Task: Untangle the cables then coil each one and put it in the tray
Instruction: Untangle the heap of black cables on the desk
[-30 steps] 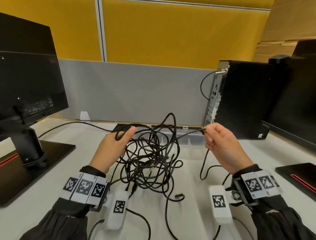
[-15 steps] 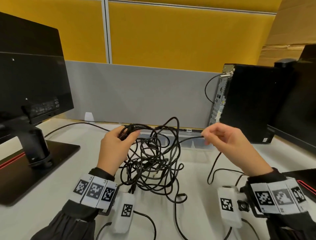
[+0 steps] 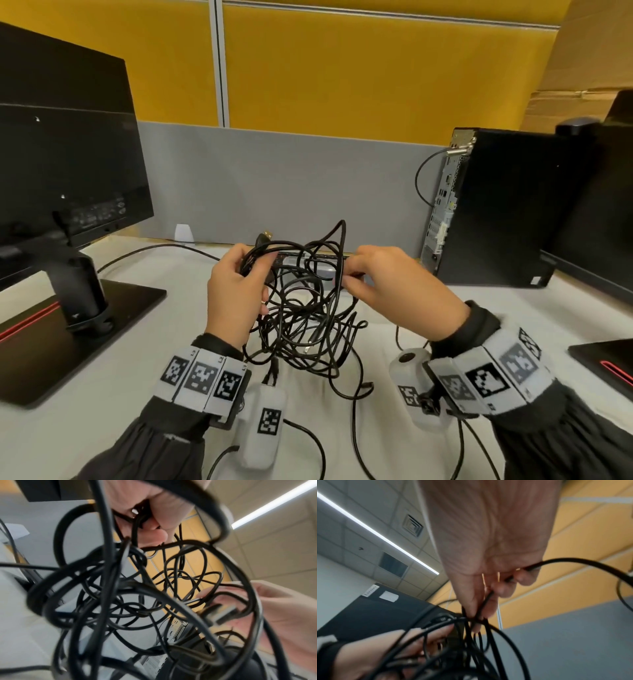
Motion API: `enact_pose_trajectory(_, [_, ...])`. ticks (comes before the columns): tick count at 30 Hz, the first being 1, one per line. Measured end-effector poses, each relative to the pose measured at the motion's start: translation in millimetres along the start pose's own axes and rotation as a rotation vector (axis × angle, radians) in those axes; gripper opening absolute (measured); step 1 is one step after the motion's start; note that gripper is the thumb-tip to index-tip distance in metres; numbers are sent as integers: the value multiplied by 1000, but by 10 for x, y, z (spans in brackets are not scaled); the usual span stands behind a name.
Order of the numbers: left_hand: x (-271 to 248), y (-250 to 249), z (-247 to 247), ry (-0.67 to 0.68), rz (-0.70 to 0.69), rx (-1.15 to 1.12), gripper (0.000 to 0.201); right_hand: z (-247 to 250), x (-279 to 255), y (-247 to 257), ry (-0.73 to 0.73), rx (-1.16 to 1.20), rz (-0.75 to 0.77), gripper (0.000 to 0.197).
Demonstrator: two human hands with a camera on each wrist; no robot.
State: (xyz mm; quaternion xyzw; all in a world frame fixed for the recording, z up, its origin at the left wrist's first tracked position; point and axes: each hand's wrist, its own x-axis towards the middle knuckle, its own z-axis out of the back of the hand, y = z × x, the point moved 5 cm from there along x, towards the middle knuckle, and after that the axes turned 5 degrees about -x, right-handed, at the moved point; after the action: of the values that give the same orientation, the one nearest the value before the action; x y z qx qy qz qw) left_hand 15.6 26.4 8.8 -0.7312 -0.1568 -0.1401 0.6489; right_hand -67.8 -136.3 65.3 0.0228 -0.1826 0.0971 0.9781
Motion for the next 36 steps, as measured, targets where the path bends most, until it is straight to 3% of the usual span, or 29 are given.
enact_pose_trajectory(7, [-3, 7, -43, 61, 77, -111, 21, -326, 61, -4, 292, -138, -31, 39])
enact_pose_trajectory(10, [9, -10, -43, 163, 170, -171, 11, -339, 20, -79, 222, 15, -27, 19])
enact_pose_trajectory(15, [5, -27, -54, 309, 260, -252, 34, -430, -59, -349, 117, 293, -151, 7])
enact_pose_trajectory(20, [-14, 48, -95, 293, 325, -267, 30, -565, -113, -501, 104, 282, -195, 23])
enact_pose_trajectory(25, [3, 174, -54, 334, 358, 82, 27, -593, -180, -586, 75, 330, -220, 13])
enact_pose_trajectory(32, [-6, 186, -49, 423, 389, -11, 17, -572, -242, -645, 18, 369, -220, 15])
enact_pose_trajectory(36, [2, 191, -17, 472, 410, -72, 23, -534, -277, -633, -15, 358, -191, 17])
